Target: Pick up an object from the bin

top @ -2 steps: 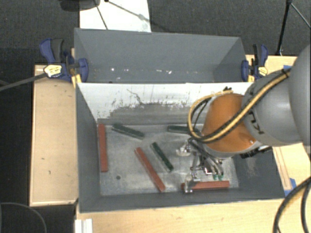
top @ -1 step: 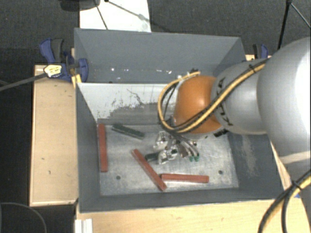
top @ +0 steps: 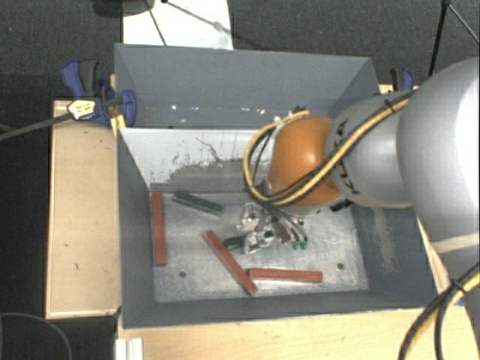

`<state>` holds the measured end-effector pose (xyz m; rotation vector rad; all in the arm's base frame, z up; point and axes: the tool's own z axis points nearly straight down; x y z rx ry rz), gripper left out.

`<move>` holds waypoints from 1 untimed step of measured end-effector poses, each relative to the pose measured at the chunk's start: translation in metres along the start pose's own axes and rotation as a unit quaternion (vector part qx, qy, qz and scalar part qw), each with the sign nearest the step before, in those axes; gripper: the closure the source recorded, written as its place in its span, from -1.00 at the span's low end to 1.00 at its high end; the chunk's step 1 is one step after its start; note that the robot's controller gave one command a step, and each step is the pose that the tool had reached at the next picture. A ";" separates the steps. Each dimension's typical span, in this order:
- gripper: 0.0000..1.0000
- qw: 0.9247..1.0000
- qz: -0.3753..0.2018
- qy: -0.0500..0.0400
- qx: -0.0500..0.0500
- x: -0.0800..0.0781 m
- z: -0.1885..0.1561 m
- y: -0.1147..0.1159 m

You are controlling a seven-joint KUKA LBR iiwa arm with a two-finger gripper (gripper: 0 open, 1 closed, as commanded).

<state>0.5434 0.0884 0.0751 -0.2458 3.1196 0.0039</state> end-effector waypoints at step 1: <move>1.00 1.000 0.010 0.003 0.001 -0.008 -0.192 -0.017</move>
Offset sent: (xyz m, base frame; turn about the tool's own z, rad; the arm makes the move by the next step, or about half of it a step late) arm 0.0000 0.0000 0.0000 0.0000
